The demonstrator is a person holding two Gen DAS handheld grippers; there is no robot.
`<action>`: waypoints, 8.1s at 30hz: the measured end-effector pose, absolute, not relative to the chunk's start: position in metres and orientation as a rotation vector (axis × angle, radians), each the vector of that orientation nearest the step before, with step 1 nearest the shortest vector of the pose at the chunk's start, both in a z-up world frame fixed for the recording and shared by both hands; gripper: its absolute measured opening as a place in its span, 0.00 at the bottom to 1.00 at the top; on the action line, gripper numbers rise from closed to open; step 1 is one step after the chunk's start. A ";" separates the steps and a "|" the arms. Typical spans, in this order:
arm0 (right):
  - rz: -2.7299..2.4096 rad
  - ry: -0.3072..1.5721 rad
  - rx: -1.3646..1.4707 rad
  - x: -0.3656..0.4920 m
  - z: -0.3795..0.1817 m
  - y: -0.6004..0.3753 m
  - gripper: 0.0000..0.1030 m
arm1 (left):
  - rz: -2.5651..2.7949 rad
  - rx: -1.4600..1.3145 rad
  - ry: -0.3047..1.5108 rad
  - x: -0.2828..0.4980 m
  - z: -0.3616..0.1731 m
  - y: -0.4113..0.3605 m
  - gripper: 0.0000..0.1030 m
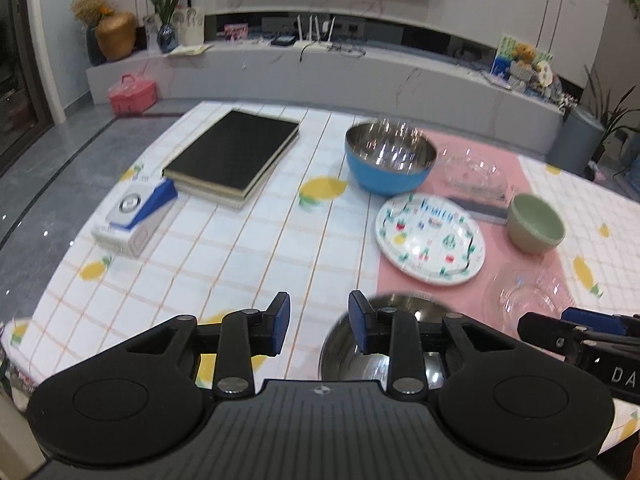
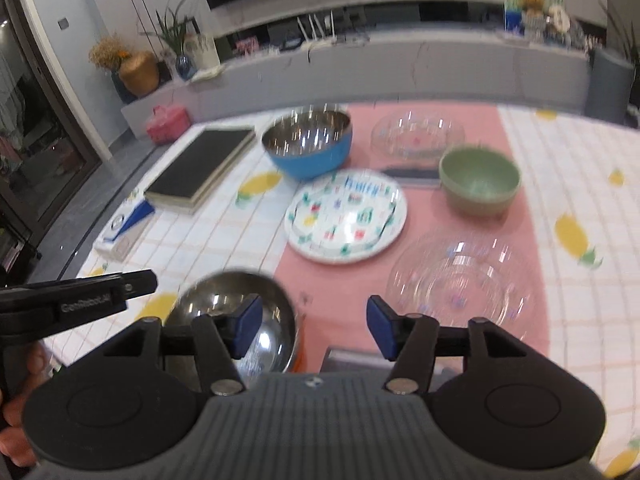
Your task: Organize plates and bowls
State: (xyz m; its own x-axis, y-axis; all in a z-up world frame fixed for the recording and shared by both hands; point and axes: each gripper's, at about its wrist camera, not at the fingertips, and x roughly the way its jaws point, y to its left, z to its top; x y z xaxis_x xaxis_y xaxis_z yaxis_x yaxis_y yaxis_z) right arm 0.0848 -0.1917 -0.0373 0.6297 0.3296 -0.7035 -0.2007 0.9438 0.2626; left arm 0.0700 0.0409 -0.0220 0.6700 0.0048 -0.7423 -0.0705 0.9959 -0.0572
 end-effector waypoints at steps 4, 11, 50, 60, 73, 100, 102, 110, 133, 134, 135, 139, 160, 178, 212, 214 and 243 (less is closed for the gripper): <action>0.250 0.810 0.173 0.102 -0.025 -0.203 0.65 | 0.023 -0.075 0.804 0.084 -0.008 0.041 0.37; 0.225 0.783 0.153 0.136 -0.018 -0.209 0.66 | -0.036 -0.070 0.806 0.115 0.001 0.043 0.41; 0.160 1.000 0.150 0.361 -0.097 -0.146 0.49 | -0.072 -0.119 0.951 0.312 -0.073 0.044 0.50; 0.189 1.057 0.180 0.375 -0.109 -0.138 0.27 | -0.075 -0.137 1.004 0.323 -0.084 0.040 0.20; 0.181 1.057 0.198 0.369 -0.094 -0.135 0.11 | -0.082 -0.153 0.982 0.318 -0.063 0.037 0.10; 0.312 0.936 0.299 0.175 0.010 -0.183 0.11 | -0.032 -0.169 0.828 0.143 0.043 0.029 0.10; 0.317 0.929 0.297 0.161 0.012 -0.184 0.11 | -0.032 -0.176 0.826 0.132 0.043 0.029 0.10; 0.342 0.948 0.281 0.118 0.004 -0.184 0.12 | -0.012 -0.242 0.865 0.092 0.029 0.036 0.10; 0.362 1.148 0.245 0.113 -0.052 -0.177 0.12 | 0.043 -0.363 1.076 0.058 -0.037 0.053 0.09; 0.358 1.150 0.240 0.113 -0.053 -0.176 0.12 | 0.045 -0.366 1.080 0.057 -0.039 0.053 0.09; 0.356 1.151 0.239 0.114 -0.054 -0.175 0.12 | 0.048 -0.367 1.084 0.059 -0.040 0.052 0.09; 0.353 1.146 0.225 0.115 -0.056 -0.171 0.12 | 0.059 -0.373 1.093 0.060 -0.043 0.053 0.09; 0.352 1.118 0.133 0.121 -0.063 -0.153 0.20 | 0.099 -0.365 1.113 0.067 -0.055 0.056 0.10; 0.346 1.006 0.155 0.111 -0.033 -0.175 0.41 | 0.034 -0.231 0.926 0.063 -0.016 0.041 0.32; 0.220 0.956 0.390 0.202 -0.089 -0.267 0.40 | -0.213 -0.178 1.041 0.214 -0.032 0.017 0.40; 0.220 0.972 0.385 0.211 -0.095 -0.265 0.40 | -0.208 -0.155 1.058 0.225 -0.038 0.017 0.40; -0.058 0.884 0.409 0.238 -0.085 -0.366 0.41 | -0.408 -0.043 1.074 0.275 -0.035 -0.128 0.44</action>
